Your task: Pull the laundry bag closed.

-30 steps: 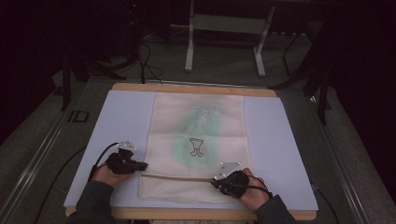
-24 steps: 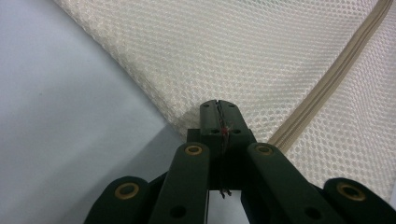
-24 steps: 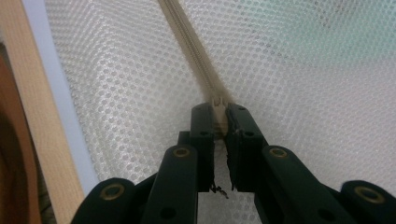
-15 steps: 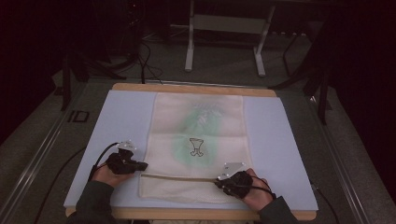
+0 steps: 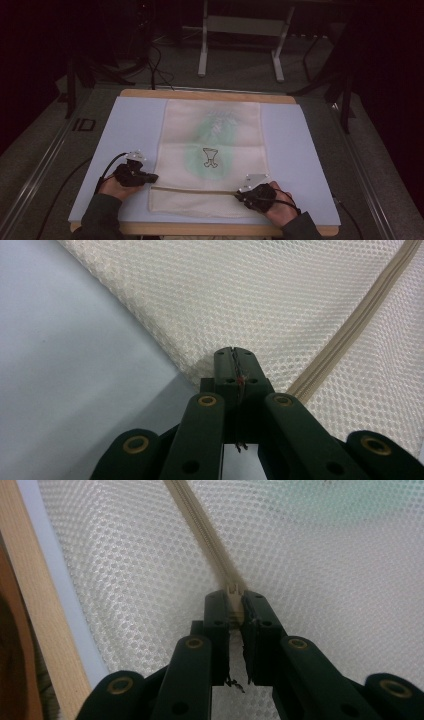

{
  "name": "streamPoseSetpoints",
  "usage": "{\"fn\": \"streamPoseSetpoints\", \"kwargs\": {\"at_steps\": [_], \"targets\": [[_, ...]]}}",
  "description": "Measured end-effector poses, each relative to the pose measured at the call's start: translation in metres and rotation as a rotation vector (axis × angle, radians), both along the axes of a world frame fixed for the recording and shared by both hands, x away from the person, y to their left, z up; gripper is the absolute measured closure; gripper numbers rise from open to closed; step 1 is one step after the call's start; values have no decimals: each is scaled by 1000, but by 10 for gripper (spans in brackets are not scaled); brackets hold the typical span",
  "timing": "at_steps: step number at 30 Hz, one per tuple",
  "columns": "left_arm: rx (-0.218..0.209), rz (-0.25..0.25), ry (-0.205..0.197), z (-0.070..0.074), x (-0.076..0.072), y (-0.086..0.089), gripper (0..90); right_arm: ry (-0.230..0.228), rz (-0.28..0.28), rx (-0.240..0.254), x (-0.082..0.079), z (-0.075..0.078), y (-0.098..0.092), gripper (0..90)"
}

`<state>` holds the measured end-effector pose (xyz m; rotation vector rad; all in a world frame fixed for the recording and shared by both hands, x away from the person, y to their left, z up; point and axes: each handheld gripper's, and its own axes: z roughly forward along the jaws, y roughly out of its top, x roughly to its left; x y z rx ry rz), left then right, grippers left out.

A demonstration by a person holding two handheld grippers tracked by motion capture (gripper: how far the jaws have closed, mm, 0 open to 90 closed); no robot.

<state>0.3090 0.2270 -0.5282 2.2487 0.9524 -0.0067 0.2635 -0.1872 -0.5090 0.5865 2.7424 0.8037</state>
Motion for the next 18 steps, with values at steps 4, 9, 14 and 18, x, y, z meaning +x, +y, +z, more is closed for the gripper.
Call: {"fn": "streamPoseSetpoints", "kwargs": {"at_steps": [4, 9, 14, 18], "targets": [[1, -1, -1, 0, 0, 0, 900, 0, -12, -7, 0, 0, -4, 823], [0, 0, -1, 0, 0, 0, 899, 2, -25, -10, -1, 0, -8, 823], [3, -1, -2, 0, 0, 0, 900, 1, -34, -19, -1, 0, -12, 823], [3, -1, -1, 0, 0, 0, 900, -3, -43, -20, -2, -1, -17, 823]]}}
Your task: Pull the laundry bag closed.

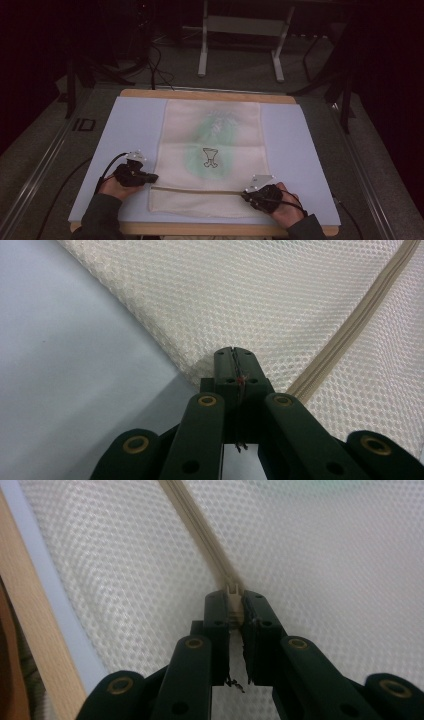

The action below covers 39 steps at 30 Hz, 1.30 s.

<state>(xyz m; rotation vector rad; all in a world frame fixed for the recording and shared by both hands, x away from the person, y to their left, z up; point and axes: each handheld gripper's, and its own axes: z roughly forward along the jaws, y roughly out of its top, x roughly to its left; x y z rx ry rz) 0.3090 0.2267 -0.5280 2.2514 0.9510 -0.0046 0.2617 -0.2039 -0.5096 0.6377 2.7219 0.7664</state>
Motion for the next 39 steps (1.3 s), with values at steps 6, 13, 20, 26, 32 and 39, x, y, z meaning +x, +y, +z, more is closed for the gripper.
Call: {"fn": "streamPoseSetpoints", "kwargs": {"at_steps": [6, 13, 20, 26, 32, 39], "targets": [[1, 0, -2, 0, 0, 0, 899, 3, -19, 5, -1, 0, -7, 823], [3, -1, -2, 0, 0, 0, 899, 4, -38, 13, -1, 2, -17, 823], [1, 0, 0, 0, 0, 0, 899, 9, -68, 20, -2, 2, -30, 823], [3, -2, -1, 0, 0, 0, 899, 9, -89, 29, -3, 5, -40, 823], [4, -2, -2, 0, 0, 0, 899, 12, -110, 25, -2, 3, -53, 823], [4, -2, -1, 0, 0, -1, 899, 26, -157, 39, -3, 2, -74, 823]]}}
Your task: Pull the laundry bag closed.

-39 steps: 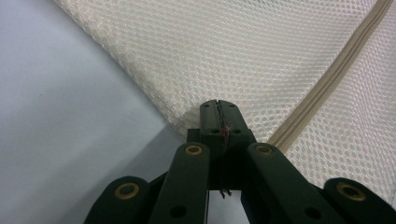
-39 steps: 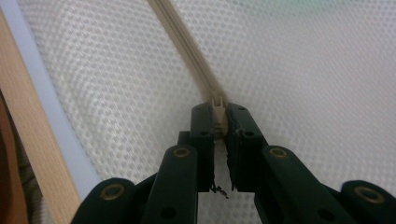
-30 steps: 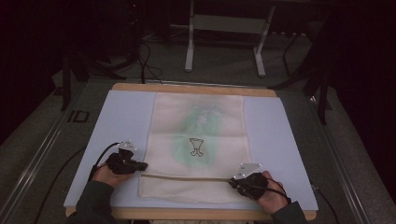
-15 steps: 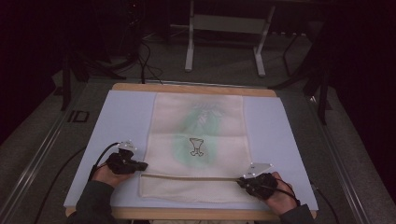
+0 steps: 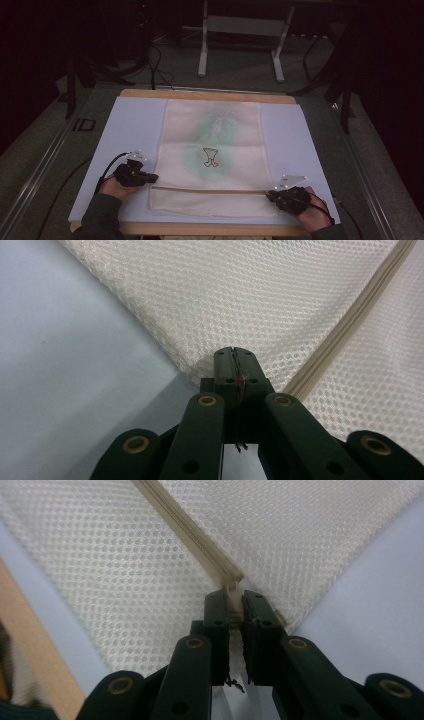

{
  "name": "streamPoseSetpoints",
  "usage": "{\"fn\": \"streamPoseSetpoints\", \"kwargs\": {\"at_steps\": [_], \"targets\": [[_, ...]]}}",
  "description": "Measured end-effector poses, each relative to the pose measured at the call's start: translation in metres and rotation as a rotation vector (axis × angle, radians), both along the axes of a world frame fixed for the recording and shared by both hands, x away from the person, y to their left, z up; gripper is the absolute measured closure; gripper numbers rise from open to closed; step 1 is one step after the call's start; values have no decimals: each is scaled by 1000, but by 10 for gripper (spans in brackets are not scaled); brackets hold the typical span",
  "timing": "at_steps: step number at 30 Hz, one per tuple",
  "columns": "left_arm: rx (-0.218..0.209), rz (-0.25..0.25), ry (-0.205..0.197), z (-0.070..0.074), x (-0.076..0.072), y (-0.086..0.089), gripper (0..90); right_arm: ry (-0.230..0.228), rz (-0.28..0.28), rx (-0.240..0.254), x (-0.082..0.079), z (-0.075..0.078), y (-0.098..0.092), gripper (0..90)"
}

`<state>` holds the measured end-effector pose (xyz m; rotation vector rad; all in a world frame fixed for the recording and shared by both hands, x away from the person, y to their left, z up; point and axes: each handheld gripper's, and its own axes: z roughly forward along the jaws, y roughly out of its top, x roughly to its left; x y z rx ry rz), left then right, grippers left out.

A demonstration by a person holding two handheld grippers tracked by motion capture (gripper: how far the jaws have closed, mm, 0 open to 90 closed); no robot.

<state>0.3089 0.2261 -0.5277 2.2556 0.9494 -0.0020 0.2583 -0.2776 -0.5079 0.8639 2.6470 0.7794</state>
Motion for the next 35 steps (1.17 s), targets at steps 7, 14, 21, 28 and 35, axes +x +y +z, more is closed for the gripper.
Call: {"fn": "streamPoseSetpoints", "kwargs": {"at_steps": [7, 14, 21, 28, 35], "targets": [[-7, -1, 2, 0, 0, 1, 897, 8, 0, -8, 0, -1, 0, 820], [25, -10, -21, 2, -2, -3, 892, 6, 0, 64, 1, -1, -4, 728], [21, -8, -44, 5, -3, -1, 871, -27, -39, 111, 4, 1, -8, 635], [13, 21, -70, 7, -4, 3, 853, -63, -224, 154, 18, -1, -24, 594], [-1, 35, -70, 7, -3, 8, 783, -86, -289, 177, 23, -7, -33, 562]]}}
